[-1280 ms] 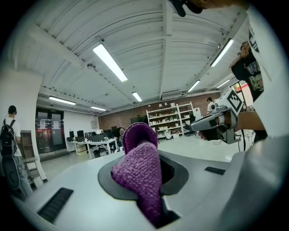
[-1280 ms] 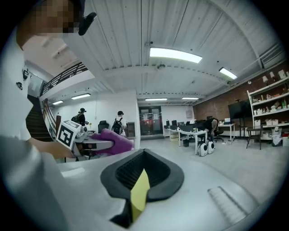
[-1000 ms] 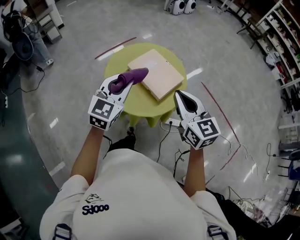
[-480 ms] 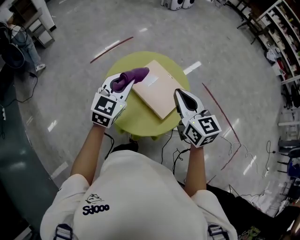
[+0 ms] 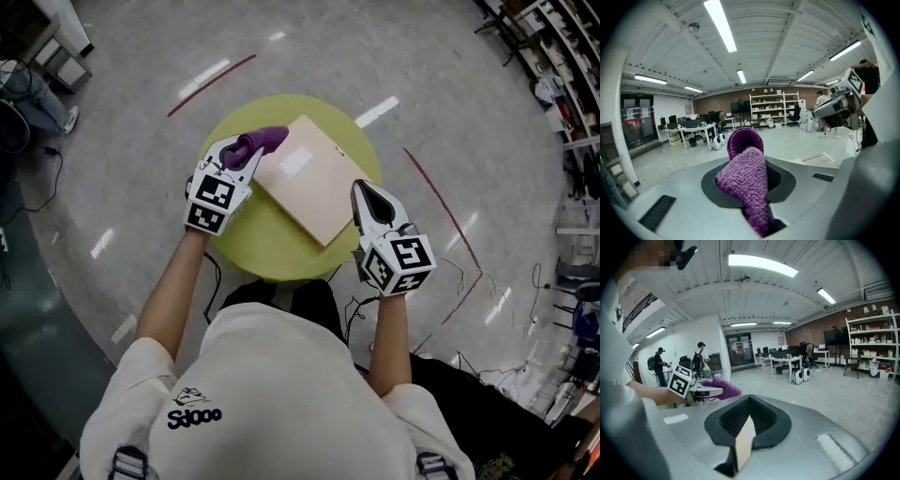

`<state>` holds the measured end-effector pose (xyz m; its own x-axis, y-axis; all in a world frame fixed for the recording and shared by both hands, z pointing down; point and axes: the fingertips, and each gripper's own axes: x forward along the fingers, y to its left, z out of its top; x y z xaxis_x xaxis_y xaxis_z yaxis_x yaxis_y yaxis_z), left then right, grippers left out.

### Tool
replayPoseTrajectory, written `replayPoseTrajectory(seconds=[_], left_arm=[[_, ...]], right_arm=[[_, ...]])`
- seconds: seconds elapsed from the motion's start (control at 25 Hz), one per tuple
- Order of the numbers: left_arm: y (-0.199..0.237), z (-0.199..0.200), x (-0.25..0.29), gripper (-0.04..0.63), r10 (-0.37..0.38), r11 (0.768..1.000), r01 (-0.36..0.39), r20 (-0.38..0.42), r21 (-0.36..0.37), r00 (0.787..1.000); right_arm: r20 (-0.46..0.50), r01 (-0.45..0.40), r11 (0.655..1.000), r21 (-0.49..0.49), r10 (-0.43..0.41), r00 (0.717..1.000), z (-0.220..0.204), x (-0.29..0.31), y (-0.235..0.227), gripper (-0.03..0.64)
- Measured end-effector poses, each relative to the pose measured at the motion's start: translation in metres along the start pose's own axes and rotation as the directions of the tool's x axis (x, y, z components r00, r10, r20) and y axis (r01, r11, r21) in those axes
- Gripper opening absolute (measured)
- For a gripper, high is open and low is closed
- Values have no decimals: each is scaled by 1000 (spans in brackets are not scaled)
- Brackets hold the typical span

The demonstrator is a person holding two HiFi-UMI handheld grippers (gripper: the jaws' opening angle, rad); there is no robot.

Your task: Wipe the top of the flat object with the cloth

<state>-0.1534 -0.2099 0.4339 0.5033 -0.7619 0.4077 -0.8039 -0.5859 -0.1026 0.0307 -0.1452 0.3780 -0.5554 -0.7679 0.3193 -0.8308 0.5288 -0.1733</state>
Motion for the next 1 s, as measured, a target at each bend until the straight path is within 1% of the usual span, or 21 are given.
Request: replayPoseTrajectory(seconds=[0.16, 0.28, 0.4, 0.48, 0.6, 0.72, 0.84, 1.0], left_arm=[[12, -8, 35, 61, 18, 1000, -18, -49, 11, 999], [17, -16, 64, 61, 42, 999, -41, -88, 10, 995], [28, -25, 92, 61, 73, 997, -76, -126, -19, 989], [33, -31, 110, 61, 92, 994, -99, -151, -37, 984], [35, -41, 133, 61, 105, 993, -114, -195, -38, 975], [38, -54, 155, 61, 116, 992, -122, -245, -11, 963], [36, -69, 177, 61, 129, 991, -119, -289, 52, 949], [18, -99, 204, 63, 109, 989, -65, -357, 133, 928]], right_arm=[[-28, 17, 1000, 23, -16, 999, -9, 11, -23, 11], [-52, 4, 999, 32, -2, 999, -17, 17, -39, 11], [-60, -7, 1000, 19, 8, 998, -17, 27, -57, 11], [-61, -5, 1000, 28, 7, 998, -17, 32, -72, 11], [-72, -8, 999, 36, 11, 997, -18, 40, -88, 11], [-86, -13, 1000, 11, 14, 996, -20, 50, -97, 11], [-107, -9, 1000, 12, 10, 994, -28, 50, -106, 11], [-126, 10, 999, 42, -5, 992, -44, 40, -121, 11]])
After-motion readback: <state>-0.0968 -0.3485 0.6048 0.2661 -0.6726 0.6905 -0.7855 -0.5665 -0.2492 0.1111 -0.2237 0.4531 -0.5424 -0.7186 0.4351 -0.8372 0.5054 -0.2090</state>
